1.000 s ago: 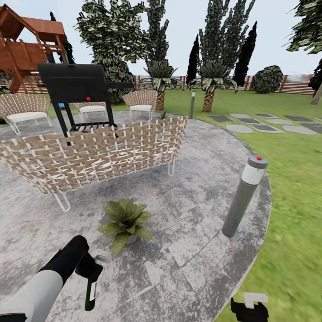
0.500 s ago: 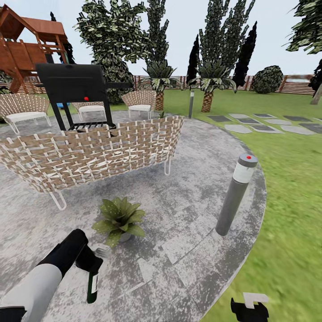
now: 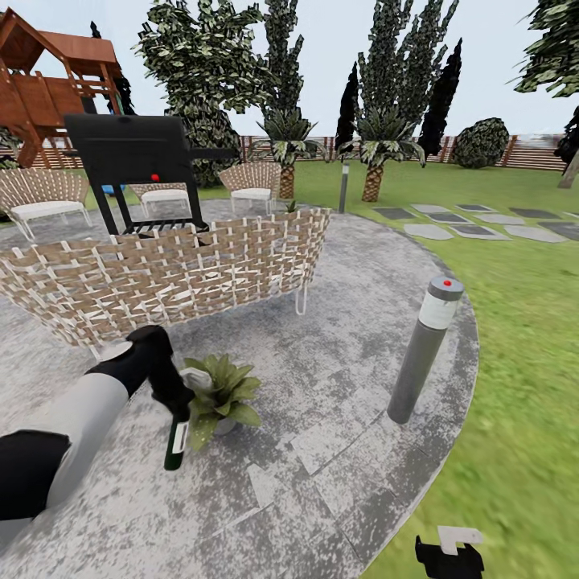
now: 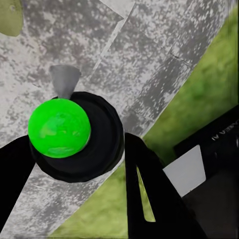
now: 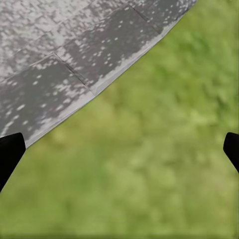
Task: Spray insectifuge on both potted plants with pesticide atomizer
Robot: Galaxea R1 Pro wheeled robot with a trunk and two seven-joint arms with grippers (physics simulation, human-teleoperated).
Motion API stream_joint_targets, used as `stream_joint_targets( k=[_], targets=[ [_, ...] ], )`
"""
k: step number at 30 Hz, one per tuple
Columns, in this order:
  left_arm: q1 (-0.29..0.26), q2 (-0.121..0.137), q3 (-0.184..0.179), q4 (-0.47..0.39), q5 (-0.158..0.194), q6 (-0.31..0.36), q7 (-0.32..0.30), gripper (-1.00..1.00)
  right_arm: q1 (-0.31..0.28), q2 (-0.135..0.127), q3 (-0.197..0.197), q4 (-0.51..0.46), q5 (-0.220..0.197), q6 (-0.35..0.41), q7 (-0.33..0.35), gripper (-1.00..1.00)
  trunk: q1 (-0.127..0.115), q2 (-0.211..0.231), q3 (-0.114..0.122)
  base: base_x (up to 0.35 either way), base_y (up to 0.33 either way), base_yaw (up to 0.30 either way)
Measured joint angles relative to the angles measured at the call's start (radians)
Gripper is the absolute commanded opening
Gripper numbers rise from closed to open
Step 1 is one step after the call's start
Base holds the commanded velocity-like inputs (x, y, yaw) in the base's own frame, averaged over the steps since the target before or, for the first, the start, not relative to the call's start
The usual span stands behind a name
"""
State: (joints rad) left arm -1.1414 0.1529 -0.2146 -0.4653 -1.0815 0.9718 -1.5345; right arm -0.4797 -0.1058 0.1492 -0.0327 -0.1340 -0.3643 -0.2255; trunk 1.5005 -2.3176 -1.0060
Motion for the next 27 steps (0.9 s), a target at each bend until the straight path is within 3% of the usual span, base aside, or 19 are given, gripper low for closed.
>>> stream_joint_targets(
  k=[6,17,19,23,27],
  targets=[
    [-0.02,-0.01,-0.009,0.021,-0.013,-0.008,-0.027,-1.0,0.0,0.0,0.0,0.0,-0.001,0.0,0.0,1.0,0.0,0.0,0.0,0.02,0.0,0.0],
    [-0.027,-0.004,-0.009,0.017,-0.014,-0.013,-0.027,-1.0,0.0,0.002,0.0,0.0,-0.002,0.0,0.0,1.0,-0.001,0.0,0.0,0.317,0.042,0.003],
    [-0.03,-0.005,-0.01,0.013,-0.033,-0.014,-0.026,-1.0,0.0,0.002,0.0,0.0,-0.002,0.0,0.0,1.0,-0.001,0.0,0.0,0.333,0.091,0.116],
    [-0.043,-0.008,-0.009,0.007,-0.13,-0.015,-0.026,-1.0,0.0,0.002,0.0,0.0,-0.002,-0.001,0.0,1.0,-0.001,0.0,0.0,0.323,0.068,0.242],
    [-0.046,-0.012,-0.008,0.004,-0.184,-0.017,-0.026,-1.0,0.0,0.002,0.0,0.0,-0.003,-0.001,0.0,1.0,-0.001,0.0,0.0,0.331,0.012,0.224]
  ],
)
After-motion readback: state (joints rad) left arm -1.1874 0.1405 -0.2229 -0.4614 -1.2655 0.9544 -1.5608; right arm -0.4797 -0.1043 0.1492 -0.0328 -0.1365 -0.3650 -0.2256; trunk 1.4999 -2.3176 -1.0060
